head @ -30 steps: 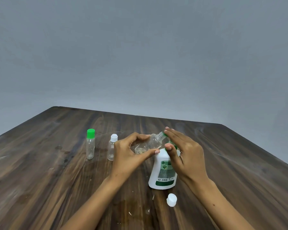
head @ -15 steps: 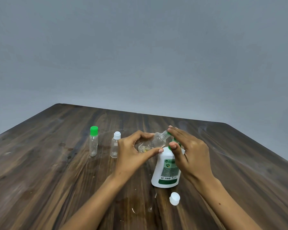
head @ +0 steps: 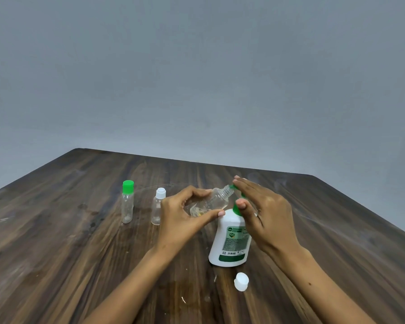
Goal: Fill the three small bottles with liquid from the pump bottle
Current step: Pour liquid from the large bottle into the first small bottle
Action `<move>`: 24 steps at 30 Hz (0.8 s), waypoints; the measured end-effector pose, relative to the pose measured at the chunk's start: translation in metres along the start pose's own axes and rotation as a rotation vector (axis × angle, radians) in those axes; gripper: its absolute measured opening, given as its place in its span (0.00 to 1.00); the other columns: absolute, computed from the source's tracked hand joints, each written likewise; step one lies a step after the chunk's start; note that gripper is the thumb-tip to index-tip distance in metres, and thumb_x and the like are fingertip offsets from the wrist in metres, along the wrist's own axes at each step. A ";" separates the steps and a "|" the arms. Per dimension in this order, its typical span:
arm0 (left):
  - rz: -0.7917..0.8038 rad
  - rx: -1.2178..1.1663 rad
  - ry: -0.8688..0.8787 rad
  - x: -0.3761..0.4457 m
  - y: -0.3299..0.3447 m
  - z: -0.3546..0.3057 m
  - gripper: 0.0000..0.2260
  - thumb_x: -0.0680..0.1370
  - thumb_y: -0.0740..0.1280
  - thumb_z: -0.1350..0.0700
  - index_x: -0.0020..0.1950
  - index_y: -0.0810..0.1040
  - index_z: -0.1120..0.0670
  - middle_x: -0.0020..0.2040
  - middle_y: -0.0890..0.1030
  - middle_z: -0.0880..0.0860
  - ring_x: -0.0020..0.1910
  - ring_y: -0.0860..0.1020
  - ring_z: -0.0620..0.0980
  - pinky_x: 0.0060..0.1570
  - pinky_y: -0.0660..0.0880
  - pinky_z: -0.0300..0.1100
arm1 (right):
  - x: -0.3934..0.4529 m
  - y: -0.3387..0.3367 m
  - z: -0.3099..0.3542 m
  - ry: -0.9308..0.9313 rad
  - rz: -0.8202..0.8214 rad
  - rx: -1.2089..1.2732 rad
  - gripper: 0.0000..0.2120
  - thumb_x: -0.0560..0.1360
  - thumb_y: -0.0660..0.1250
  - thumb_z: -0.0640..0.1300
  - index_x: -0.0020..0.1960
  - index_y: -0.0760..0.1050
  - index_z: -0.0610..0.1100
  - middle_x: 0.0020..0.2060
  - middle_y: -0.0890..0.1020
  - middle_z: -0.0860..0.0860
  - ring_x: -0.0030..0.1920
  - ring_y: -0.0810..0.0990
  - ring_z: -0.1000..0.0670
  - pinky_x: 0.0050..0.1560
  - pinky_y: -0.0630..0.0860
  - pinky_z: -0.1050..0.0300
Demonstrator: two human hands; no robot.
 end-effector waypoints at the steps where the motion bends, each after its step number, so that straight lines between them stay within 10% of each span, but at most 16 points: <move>1: 0.003 -0.007 -0.003 0.000 0.000 0.000 0.19 0.62 0.82 0.54 0.48 0.83 0.59 0.47 0.85 0.44 0.49 0.83 0.39 0.50 0.78 0.33 | 0.000 0.000 0.001 0.001 -0.004 -0.005 0.40 0.77 0.42 0.70 0.57 0.81 0.43 0.56 0.82 0.49 0.57 0.80 0.49 0.51 0.72 0.59; 24: -0.002 -0.011 -0.002 -0.001 -0.001 -0.002 0.18 0.62 0.82 0.56 0.48 0.83 0.59 0.47 0.85 0.44 0.49 0.83 0.38 0.50 0.77 0.31 | 0.003 -0.003 0.001 0.024 0.019 0.029 0.41 0.76 0.41 0.71 0.56 0.82 0.44 0.55 0.82 0.49 0.56 0.81 0.49 0.47 0.73 0.60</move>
Point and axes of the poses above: each hand's wrist, its own x-axis towards the middle knuckle, its own y-axis out of the palm, z = x × y, the point moved 4 cm from there along x, towards the middle knuckle
